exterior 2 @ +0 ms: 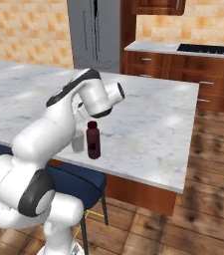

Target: There is a wine glass and glass cup on the dining counter. Place the wine bottle next to the wine glass and the juice bottle next to the glass cup.

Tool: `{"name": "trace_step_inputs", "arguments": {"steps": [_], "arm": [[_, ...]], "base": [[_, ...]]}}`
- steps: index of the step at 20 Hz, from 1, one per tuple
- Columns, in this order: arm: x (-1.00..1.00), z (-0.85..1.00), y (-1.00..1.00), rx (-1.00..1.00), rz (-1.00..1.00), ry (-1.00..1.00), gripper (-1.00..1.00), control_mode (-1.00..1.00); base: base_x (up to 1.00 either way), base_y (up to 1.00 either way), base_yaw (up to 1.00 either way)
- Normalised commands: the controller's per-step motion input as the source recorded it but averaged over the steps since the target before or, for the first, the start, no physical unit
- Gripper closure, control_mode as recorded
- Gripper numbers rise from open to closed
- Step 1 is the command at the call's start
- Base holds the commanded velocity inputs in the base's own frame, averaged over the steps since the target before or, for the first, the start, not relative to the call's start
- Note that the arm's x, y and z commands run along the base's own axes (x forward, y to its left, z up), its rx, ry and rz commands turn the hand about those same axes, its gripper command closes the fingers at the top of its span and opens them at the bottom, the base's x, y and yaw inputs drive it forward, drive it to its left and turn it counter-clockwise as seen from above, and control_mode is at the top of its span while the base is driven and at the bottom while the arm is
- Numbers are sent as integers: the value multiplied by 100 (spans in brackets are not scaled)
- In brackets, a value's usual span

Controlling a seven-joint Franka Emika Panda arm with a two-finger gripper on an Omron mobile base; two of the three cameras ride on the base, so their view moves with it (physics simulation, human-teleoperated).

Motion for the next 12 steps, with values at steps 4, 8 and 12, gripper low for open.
{"name": "trace_step_inputs", "arguments": {"steps": [4,8,12], "arm": [[-100,11,81,-20,12,-9,-100,-100],[-93,0,50,-10,9,-3,-100,-100],[-55,-11,20,0,3,0,-100,-100]], "base": [[0,0,0],[0,0,0],[0,0,0]]}}
